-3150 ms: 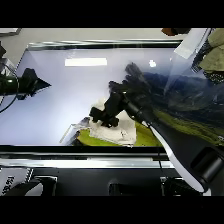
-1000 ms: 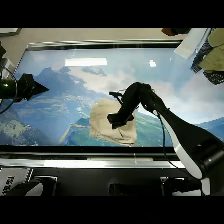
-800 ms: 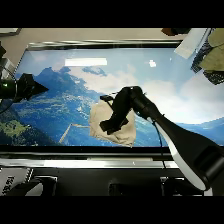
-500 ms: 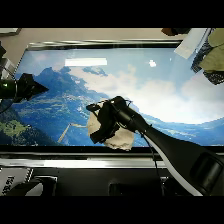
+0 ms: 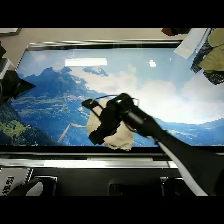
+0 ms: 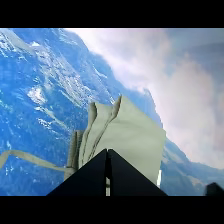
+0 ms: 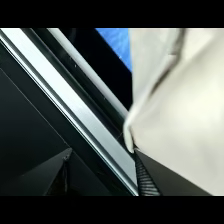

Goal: Fold the clothes and pants, and hang the long-sleeved shirts on hangers.

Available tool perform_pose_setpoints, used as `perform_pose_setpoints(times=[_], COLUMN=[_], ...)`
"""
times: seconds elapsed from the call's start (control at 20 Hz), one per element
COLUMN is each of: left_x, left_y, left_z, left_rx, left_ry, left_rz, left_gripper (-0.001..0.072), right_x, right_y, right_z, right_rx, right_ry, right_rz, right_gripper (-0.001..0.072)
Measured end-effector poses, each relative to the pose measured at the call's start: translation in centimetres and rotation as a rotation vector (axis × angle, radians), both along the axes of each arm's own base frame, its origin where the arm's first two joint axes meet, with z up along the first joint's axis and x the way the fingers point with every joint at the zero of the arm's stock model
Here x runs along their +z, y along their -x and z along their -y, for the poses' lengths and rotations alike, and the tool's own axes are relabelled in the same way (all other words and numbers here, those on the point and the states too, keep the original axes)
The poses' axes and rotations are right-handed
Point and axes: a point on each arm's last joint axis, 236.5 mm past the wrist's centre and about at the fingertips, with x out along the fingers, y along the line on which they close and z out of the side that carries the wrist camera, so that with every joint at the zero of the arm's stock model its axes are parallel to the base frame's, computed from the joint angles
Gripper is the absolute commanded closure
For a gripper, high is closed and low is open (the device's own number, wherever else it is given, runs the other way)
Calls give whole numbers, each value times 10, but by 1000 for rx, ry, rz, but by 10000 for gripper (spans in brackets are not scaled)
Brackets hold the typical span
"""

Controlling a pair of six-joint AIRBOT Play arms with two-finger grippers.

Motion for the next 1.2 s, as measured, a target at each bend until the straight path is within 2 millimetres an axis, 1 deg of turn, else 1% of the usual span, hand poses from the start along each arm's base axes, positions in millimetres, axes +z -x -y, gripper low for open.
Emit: perform_pose_setpoints(times=[0.1, 0.2, 0.25, 0.3, 0.35, 0.4, 0.45, 0.5, 0.55, 0.65, 0.75, 0.8, 0.9, 1.05, 1.1, 1.15, 1.2], left_x=[3, 5, 5, 5, 5, 5, 5, 5, 5, 5, 5, 5, 5, 5, 5, 5, 5], left_y=[3, 6, 7, 8, 8, 9, 9, 9, 9, 10, 10, 10, 10, 10, 10, 10, 10], left_z=[-11, -17, -18, -19, -20, -21, -21, -21, -22, -22, -22, -22, -22, -22, -22, -22, -22], left_rx=[30, 44, 47, 49, 50, 52, 53, 53, 53, 54, 53, 52, 51, 51, 52, 52, 51], left_ry=[-4, -6, -7, -8, -8, -7, -8, -8, -8, -10, -10, -10, -11, -11, -11, -11, -11], left_rz=[6, 4, 2, 1, 0, 0, -2, -2, -2, -2, -2, -2, -1, -1, -1, -1, -1], left_gripper=[690, 690, 690, 690, 690, 690, 690, 690, 690, 690, 690, 690, 690, 690, 690, 690, 690], right_x=[31, 58, 66, 69, 68, 62, 51, 37, 21, -13, -45, -60, -86, -119, -127, -135, -140], right_y=[-27, -66, -85, -99, -109, -114, -115, -112, -106, -97, -88, -87, -85, -86, -84, -82, -81], right_z=[29, 75, 101, 126, 152, 176, 195, 210, 219, 228, 226, 223, 216, 206, 201, 197, 192], right_rx=[-93, -248, -331, -411, -489, -560, -619, -677, -723, -813, -872, -901, -944, -986, -990, -987, -982], right_ry=[-53, -101, -122, -148, -188, -232, -275, -326, -372, -446, -480, -485, -474, -438, -427, -414, -404], right_rz=[55, 99, 108, 96, 58, 5, -55, -128, -198, -290, -334, -338, -347, -368, -379, -389, -395], right_gripper=[248, 248, 248, 248, 212, 129, 39, 29, 29, 30, 37, 52, 52, 55, 77, 121, 122])
